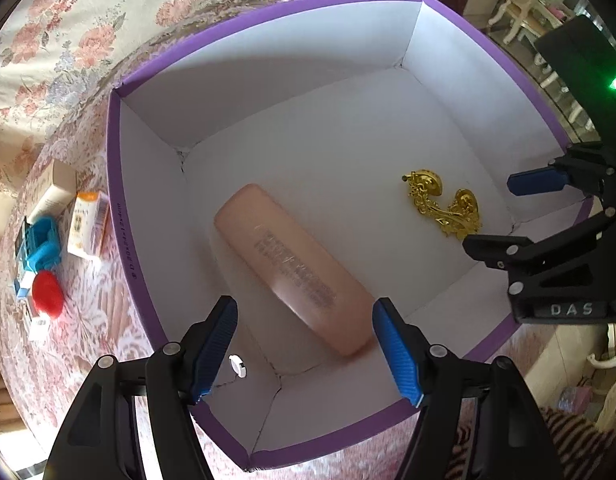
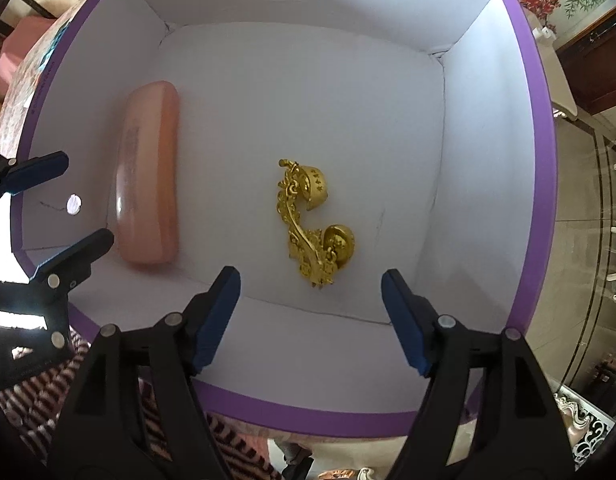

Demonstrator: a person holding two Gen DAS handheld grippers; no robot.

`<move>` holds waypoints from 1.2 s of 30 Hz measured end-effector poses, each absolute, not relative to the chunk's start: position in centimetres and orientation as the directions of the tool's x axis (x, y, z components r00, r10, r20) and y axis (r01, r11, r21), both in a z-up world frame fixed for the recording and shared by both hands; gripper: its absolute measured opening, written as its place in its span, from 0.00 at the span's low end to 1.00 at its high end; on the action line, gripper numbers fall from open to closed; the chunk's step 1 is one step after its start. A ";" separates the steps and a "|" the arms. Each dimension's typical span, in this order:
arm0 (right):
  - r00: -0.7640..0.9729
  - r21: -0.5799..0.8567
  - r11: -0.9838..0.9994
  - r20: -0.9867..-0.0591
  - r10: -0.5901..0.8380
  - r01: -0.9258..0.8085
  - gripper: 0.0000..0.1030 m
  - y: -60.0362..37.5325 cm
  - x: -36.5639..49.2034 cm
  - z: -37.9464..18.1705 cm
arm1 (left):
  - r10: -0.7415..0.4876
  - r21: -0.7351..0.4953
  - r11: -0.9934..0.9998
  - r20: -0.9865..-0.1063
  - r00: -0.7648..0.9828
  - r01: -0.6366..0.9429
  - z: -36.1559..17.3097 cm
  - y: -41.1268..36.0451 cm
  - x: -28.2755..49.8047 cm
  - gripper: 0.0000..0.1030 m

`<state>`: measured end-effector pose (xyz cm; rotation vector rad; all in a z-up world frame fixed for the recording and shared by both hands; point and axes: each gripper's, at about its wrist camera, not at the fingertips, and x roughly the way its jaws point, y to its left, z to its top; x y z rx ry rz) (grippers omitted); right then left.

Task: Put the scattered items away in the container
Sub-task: 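Open both tools to drop the ornament and pink case into the box, then withdraw both tools from the box toward the red toy car and boxes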

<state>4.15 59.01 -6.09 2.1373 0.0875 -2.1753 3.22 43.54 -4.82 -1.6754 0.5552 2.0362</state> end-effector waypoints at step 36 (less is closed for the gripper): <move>-0.459 -0.116 -0.989 -0.877 0.146 -0.092 0.74 35.6 4.9 3.2 | 0.511 -0.306 -0.800 -0.798 -0.319 -0.516 2.9 17.0 0.6 1.00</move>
